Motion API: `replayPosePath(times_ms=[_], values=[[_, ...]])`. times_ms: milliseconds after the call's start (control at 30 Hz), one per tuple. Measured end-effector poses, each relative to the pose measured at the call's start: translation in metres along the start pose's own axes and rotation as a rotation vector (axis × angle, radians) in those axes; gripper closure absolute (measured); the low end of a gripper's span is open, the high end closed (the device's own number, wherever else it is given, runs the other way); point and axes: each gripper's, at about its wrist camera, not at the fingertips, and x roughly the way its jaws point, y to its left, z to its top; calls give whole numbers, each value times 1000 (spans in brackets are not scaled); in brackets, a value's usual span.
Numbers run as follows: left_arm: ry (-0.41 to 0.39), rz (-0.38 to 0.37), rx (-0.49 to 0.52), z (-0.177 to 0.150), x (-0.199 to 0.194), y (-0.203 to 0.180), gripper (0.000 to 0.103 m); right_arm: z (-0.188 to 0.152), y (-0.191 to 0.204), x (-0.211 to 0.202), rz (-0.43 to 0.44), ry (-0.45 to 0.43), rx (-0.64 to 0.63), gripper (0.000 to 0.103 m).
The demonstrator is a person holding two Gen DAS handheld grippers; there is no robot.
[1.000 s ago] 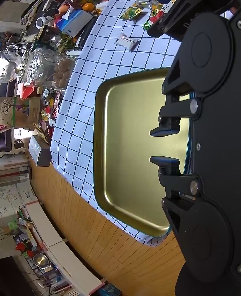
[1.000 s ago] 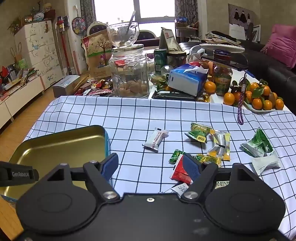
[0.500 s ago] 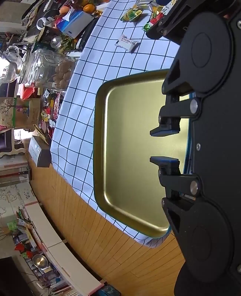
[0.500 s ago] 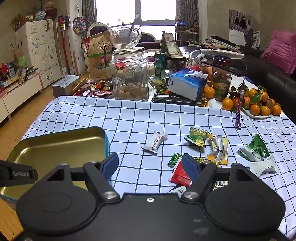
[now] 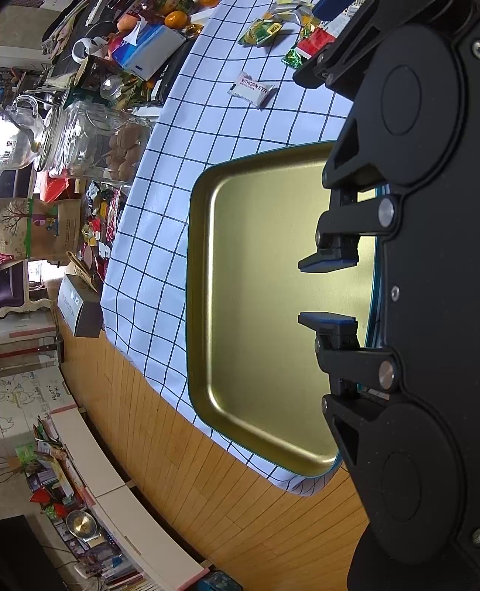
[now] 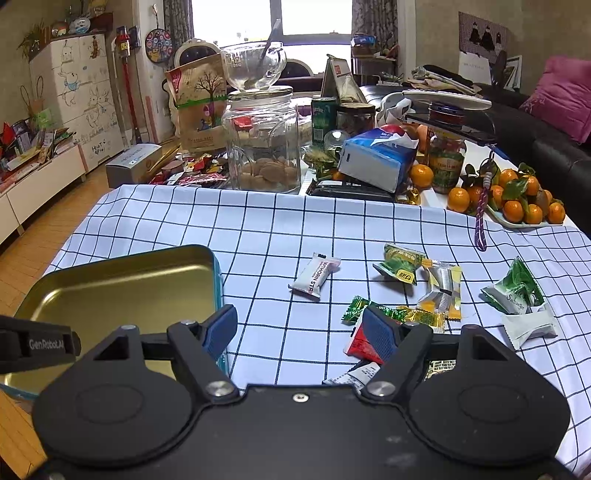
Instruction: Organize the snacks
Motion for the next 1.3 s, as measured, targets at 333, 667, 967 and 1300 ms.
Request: replayPosePath(times_ms=[333,667,967,1300], values=[[1,-3,0,0,0,0,69,-2,3,1,3,12,-17,38],[6,-10,-9,0,1,0,69,-3,5,1,-9,9,-38,40],[12,-15,-15,1,2,1,69,-2,3,3,-9,16,-15,40],[17,-20,-22,0,3,2,69,-3,3,4,-11,28,-10,40]])
